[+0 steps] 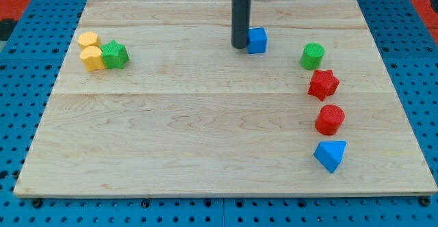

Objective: Slide the cube vertically to the green circle

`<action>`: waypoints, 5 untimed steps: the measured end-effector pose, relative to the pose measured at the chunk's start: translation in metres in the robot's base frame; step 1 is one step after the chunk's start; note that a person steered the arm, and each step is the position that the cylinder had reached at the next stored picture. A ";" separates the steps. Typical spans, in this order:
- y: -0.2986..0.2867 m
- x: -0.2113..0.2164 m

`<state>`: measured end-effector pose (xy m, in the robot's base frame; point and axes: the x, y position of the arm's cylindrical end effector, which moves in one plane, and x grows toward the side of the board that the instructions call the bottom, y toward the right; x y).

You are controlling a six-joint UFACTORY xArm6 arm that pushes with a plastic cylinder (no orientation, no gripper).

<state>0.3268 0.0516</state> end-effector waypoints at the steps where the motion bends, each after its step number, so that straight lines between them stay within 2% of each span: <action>1: 0.023 -0.007; 2: 0.045 -0.031; 5: 0.088 -0.032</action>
